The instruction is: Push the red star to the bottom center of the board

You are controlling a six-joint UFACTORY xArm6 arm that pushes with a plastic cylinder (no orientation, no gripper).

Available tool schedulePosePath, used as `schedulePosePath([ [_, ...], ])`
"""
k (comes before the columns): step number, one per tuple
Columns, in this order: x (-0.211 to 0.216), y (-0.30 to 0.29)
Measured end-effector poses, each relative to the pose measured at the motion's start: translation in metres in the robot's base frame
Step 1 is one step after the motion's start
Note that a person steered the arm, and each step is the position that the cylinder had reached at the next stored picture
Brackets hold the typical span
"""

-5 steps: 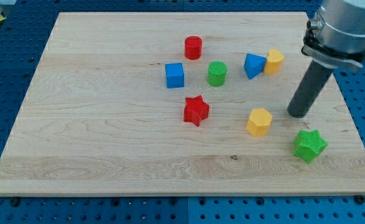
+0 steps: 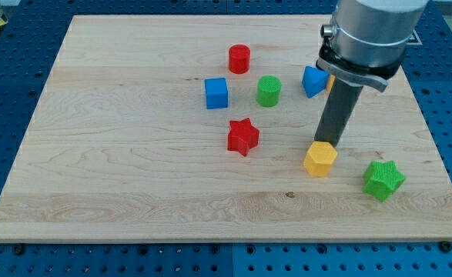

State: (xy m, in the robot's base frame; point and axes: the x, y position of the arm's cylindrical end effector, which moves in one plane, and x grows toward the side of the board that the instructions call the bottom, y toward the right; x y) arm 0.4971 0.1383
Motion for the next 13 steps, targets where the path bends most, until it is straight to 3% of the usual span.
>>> schedulePosePath([
  [2,0.024,0.000],
  [8,0.024,-0.030],
  [10,-0.051,-0.042],
  [11,-0.080,-0.089],
  [13,-0.065,-0.150],
])
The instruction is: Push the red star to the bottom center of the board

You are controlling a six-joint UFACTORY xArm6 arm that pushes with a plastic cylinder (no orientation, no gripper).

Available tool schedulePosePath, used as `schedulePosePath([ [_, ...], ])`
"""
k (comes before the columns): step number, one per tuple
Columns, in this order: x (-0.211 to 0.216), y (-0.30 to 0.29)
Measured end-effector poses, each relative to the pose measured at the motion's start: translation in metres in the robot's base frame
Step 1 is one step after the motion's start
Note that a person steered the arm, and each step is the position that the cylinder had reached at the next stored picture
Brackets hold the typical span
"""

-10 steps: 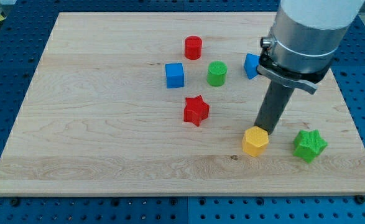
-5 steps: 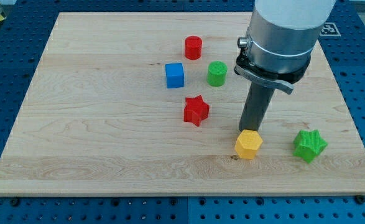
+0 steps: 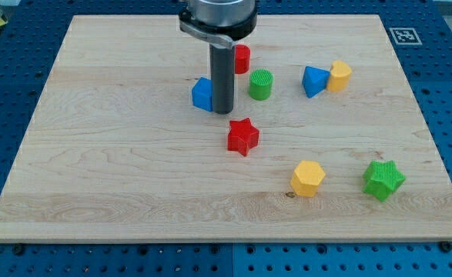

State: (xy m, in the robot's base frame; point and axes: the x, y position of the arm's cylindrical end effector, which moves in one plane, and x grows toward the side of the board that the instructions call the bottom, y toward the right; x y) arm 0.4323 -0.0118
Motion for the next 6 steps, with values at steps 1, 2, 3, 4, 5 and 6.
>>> schedulePosePath([
  [1,0.014,0.002],
  [2,0.019,0.020],
  [3,0.026,0.032],
  [4,0.036,0.035],
  [5,0.044,0.035],
  [6,0.051,0.035],
])
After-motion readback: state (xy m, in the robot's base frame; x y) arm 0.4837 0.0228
